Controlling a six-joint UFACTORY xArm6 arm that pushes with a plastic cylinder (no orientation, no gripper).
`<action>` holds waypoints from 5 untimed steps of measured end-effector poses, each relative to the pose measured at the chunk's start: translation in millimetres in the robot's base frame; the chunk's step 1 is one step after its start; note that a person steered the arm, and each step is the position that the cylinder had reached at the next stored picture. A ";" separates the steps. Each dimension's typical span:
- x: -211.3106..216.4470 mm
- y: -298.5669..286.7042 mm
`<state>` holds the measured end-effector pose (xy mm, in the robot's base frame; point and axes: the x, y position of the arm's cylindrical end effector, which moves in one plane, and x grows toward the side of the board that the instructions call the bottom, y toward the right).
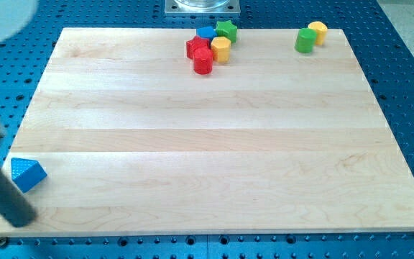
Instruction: Move the triangle to the left of the red star
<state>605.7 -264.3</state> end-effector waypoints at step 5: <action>-37.0 16.6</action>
<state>568.7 -247.7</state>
